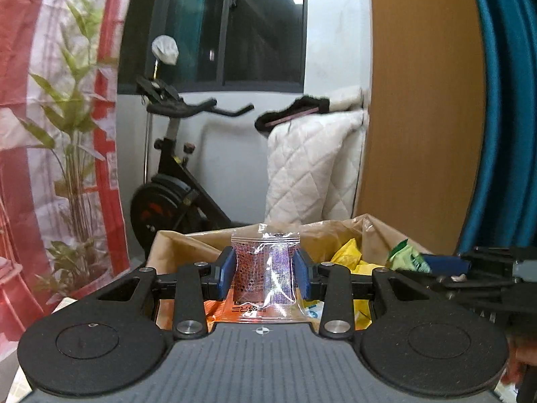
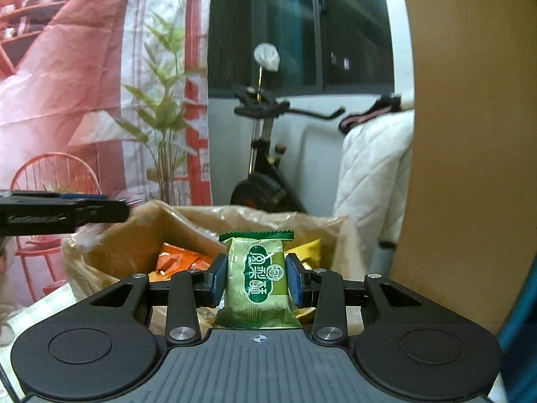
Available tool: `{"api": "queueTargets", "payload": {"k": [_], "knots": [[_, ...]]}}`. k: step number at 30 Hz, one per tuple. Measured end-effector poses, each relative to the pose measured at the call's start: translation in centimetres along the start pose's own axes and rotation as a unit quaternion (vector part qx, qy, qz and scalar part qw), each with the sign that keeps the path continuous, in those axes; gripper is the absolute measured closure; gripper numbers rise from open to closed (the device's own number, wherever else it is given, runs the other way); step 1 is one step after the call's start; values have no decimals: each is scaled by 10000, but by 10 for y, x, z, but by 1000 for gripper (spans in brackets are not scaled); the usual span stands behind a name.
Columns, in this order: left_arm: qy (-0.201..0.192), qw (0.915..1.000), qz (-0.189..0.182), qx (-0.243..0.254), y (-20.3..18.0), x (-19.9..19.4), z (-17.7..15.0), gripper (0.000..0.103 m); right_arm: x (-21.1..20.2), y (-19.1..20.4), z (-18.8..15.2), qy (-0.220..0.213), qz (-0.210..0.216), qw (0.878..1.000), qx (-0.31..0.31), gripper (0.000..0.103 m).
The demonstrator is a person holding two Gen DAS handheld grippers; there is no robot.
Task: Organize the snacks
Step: 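Carry the red-brown packet in the left gripper while the right carries the green packet over the box, then open both grippers to drop the two packets into the box, then move both grippers down to the white cracker packet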
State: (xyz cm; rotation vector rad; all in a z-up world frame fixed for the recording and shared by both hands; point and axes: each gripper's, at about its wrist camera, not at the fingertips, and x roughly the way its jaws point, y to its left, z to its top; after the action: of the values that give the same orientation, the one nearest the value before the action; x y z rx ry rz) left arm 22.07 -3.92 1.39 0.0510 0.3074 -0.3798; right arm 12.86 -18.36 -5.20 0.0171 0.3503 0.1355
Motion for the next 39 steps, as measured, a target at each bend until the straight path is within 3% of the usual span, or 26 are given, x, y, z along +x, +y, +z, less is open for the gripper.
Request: {"api": "queueTargets", "payload": {"k": [5,7,9,16,25,32,39], "knots": [[418,9991,-39,-106,0,34,-2,57,19,8,-6,286,-109,9995,91,68],[510,9986,14,-159,5,32,-7,47,19,8,-8,264,-116,9995,140,66],[476,9987,52,-201,12,24,-11,45,11,6,-8,169,-101,9997,147,62],[365,9990,-44,-238,30,-20,-14,43,-28,-5,-12,-81,102,9998,123,61],[637,9954,-668,-266,35,-76,-47,42,-77,-11,-41,-134,235,9996,2,57],[1353,9862,-749,-593,28,-65,-103,42,-81,-20,-92,609,254,9978,39,57],[1797,9780,-898,-567,13,-22,-138,43,-29,-27,-142,1771,494,9829,102,57]]}}
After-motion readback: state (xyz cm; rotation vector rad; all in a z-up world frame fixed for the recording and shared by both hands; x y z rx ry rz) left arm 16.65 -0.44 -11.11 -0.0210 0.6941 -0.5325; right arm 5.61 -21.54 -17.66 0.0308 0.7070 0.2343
